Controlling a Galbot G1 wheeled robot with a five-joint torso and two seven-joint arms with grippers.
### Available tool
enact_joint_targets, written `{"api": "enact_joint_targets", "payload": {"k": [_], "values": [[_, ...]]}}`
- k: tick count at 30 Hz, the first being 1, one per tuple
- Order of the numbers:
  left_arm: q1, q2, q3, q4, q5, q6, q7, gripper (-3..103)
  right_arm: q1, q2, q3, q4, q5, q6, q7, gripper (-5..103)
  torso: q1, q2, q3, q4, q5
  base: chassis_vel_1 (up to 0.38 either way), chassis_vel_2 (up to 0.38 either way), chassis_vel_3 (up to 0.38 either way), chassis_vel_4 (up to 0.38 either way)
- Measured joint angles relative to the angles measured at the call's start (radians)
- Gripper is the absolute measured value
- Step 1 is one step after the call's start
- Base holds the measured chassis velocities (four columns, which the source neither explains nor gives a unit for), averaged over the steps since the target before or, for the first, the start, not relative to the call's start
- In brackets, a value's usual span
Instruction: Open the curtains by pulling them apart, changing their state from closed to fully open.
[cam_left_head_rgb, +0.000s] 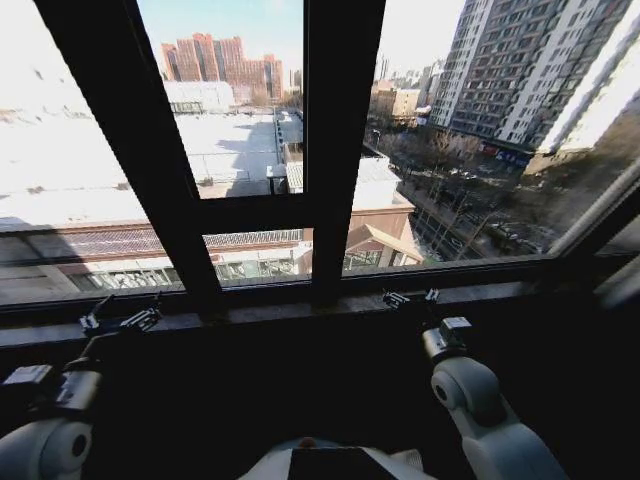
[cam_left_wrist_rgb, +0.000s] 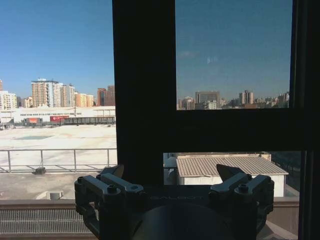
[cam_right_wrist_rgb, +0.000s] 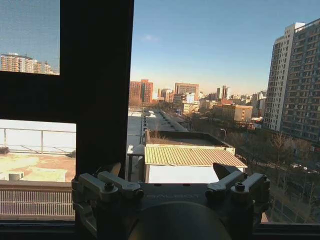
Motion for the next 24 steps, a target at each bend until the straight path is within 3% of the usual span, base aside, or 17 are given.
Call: {"api": "enact_joint_targets", "payload": {"k": [24], "values": [[0.01,-0.008,-0.015,0.027,-0.003,-0.054,0.008,100,-0.021,0.004,-0.014,0.012,-0.034,-0.004,0.002,100,0.0,0.0,0.0,0.0002,-0.0002,0.055,-0.361,-0.052,0.363]]}}
